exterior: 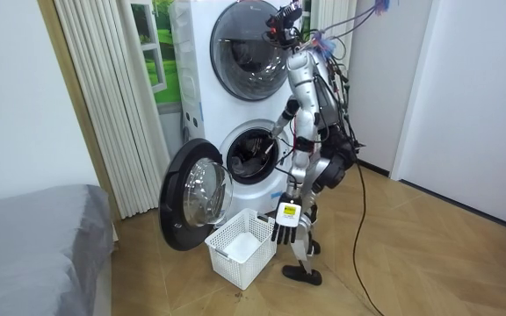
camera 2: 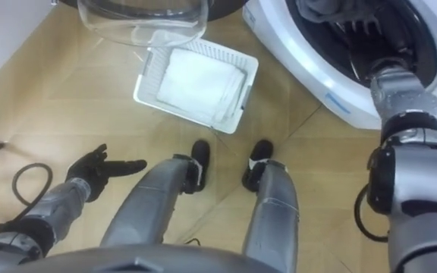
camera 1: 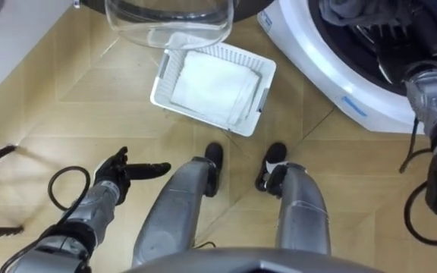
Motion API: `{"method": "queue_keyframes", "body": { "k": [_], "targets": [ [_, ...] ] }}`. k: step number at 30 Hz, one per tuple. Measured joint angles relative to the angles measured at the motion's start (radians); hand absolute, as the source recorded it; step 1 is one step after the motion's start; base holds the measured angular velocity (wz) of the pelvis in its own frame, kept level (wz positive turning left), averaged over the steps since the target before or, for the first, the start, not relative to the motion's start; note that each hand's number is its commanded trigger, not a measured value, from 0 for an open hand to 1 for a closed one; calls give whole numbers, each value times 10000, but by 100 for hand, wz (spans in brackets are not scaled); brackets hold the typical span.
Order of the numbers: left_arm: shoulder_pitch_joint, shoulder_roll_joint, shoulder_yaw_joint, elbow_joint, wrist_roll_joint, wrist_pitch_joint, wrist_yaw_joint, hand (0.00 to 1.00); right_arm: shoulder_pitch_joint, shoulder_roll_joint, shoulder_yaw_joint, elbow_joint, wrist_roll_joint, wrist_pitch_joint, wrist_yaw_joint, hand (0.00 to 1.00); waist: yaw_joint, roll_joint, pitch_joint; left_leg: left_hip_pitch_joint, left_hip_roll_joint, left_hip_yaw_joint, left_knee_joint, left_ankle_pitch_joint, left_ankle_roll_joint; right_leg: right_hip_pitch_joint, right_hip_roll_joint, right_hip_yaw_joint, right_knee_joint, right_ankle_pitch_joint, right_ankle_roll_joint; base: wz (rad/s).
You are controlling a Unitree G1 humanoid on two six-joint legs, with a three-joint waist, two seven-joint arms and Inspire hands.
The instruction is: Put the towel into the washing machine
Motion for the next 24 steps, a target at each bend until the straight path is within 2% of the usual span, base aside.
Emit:
{"method": "queue_keyframes", "body": {
  "k": [2, 3, 5, 8, 9, 13, 15, 18, 20, 22, 24],
  "targets": [
    [57, 8, -3, 202, 12, 4, 2, 0, 578, 139, -29, -2, 145, -264, 16, 0, -22, 32, -18, 446, 18, -72, -336, 27, -21, 479, 97, -61, -345, 27, 43, 5],
    [105, 5, 0, 328, 18, 6, -14, 0, 911, 183, -137, 35, 138, -366, 92, 0, -63, 94, -56, 645, 80, -90, -503, 31, -28, 734, 224, -71, -637, 82, 90, -7],
    [120, -4, 162, 552, 37, 7, -18, 0, 1374, 315, -299, 326, 96, -597, 337, 0, -89, 121, -64, 1037, 175, -106, -772, 42, -46, 1196, 378, -115, -1054, 205, 99, -13],
    [130, 1, 227, 913, 125, -3, -179, 0, 2122, 724, -299, 664, -327, -650, 554, 0, -198, 200, -117, 1788, 196, -88, -1257, 50, -59, 1880, 474, -137, -1500, 231, 128, -9],
    [146, 1, 267, 932, 230, -14, -249, 0, 2462, 814, -296, 725, -899, -682, 539, 0, -208, 275, -206, 1961, 225, -81, -1399, 49, -59, 2076, 526, -164, -1709, 261, 170, -7],
    [222, 16, 838, 1231, 312, -130, -415, 0, 3319, 1009, -207, 1162, -1917, -709, 497, 0, -145, 304, -261, 2688, 282, 113, -1900, 51, -62, 2628, 638, -28, -2030, 285, 191, -17],
    [439, 30, 1073, 1394, 315, -136, -395, 0, 3947, 1235, -20, 1155, -2783, -868, 263, 0, -239, 313, -310, 3176, 320, 143, -2202, 51, -93, 3025, 705, -46, -2176, 284, 191, -10],
    [781, 13, 1242, 1406, 544, -134, -401, 0, 4407, 1387, 168, 1162, -4119, -873, -86, 0, -422, 311, -369, 3664, 340, 129, -2447, 54, -120, 3528, 772, -84, -2458, 285, 192, 0],
    [1061, 11, 1330, 1392, 647, -142, -402, 0, 4779, 1492, 322, 1162, -5152, -894, -246, 0, -505, 294, -442, 4131, 364, 117, -2765, 66, -147, 4032, 863, -74, -2769, 313, 240, 0],
    [1557, 9, 1567, 1302, 1041, -183, -385, 0, 5151, 1702, 613, 1145, -6806, -948, -364, 0, -623, 205, -576, 4731, 414, 123, -3115, 87, -183, 4684, 990, -56, -3192, 358, 281, -5],
    [1859, 9, 1780, 1277, 1204, -223, -345, 0, 5500, 1849, 928, 1067, -7797, -970, -374, 0, -660, 129, -641, 5152, 470, 148, -3282, 82, -222, 5105, 1083, -77, -3457, 377, 280, 0]
  ]
}}
